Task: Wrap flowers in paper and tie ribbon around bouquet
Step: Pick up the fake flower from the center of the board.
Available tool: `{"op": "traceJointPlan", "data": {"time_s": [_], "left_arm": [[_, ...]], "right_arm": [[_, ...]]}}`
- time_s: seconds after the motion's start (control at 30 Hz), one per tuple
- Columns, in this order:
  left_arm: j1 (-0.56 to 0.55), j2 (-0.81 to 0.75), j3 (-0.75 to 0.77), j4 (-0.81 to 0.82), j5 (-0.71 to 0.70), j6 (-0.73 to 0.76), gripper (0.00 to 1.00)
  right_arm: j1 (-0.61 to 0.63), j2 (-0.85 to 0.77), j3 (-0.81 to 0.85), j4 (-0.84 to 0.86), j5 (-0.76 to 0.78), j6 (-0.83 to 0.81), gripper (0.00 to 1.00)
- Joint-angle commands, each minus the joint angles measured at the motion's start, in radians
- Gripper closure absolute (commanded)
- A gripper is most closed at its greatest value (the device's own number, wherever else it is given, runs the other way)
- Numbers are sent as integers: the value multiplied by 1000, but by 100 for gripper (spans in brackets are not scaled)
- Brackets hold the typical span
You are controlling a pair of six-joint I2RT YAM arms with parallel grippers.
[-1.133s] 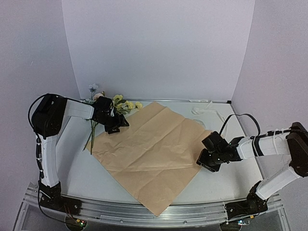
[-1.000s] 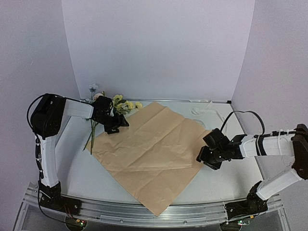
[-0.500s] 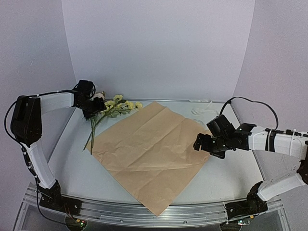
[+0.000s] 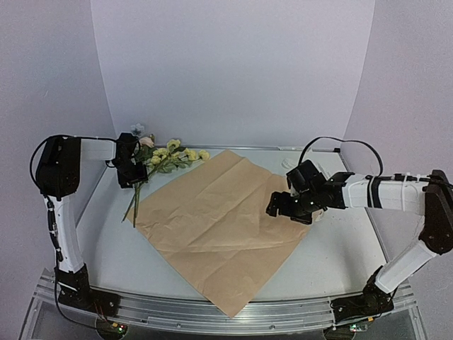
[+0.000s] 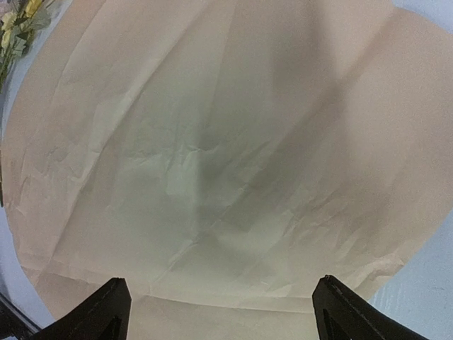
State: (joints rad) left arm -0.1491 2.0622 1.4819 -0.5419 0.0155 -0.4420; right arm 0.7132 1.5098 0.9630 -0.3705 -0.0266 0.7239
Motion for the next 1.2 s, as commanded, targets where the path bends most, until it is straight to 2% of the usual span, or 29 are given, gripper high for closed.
{"op": "traceJointPlan", "data": {"time_s": [0.0, 0.17, 0.37, 0.6, 0.83, 1.17], "left_arm": [[-1, 55, 102, -58, -59, 67, 34], [-2, 124, 150, -70, -58, 92, 38], [-3, 155, 153, -56, -64, 95, 48], [-2, 147, 122, -21, -118, 107, 80], [-2, 86, 118, 15, -186, 149, 99], [-2, -27, 177, 10, -219, 216, 100]], "right_arm": [[2, 57, 52, 58, -48, -32, 9], [3, 95, 60, 75, -62, -42, 10], [2, 134, 59, 88, -68, -49, 11], [2, 174, 44, 107, -79, -44, 13], [2, 185, 27, 112, -80, -39, 14], [13, 199, 6, 122, -76, -18, 14]]}}
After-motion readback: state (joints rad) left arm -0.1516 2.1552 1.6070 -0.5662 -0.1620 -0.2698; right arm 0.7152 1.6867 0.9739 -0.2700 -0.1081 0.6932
